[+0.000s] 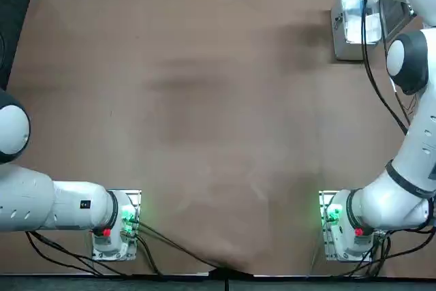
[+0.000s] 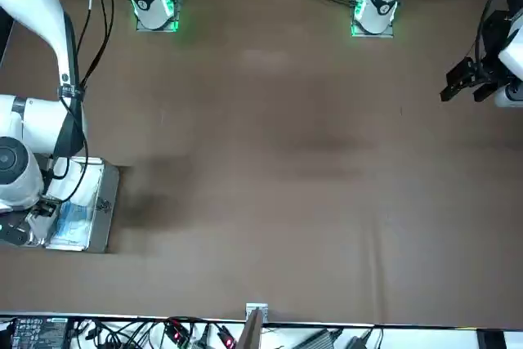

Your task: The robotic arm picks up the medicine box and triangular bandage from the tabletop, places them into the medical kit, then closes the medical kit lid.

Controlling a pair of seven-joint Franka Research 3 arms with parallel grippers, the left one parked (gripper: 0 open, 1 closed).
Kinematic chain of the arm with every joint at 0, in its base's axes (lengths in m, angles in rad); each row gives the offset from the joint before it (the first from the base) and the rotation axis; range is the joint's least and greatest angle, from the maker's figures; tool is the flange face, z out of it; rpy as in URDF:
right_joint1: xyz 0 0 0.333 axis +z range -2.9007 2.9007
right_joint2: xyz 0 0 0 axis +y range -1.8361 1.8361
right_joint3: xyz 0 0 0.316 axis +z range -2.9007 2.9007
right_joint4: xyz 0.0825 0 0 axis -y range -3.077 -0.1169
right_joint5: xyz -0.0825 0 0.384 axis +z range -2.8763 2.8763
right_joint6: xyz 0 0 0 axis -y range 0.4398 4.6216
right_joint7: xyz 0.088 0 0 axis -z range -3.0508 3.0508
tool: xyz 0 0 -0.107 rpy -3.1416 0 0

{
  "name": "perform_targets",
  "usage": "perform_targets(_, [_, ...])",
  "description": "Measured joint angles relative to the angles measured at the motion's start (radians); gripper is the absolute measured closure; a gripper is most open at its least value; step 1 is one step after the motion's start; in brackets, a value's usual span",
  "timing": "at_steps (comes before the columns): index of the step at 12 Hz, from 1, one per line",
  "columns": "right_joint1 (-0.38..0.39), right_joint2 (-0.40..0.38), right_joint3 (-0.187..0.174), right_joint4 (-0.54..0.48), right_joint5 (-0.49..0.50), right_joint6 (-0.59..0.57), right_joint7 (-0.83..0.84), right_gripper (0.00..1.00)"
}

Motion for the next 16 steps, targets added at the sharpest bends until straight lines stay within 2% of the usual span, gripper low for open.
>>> perform_targets(4, [0.0,0.0,0.0,0.001,0.0,-0.076,-0.005,0.99])
perform_targets(16, [-0.011,0.02,0.0,0.001,0.0,-0.06,-0.006,0.99])
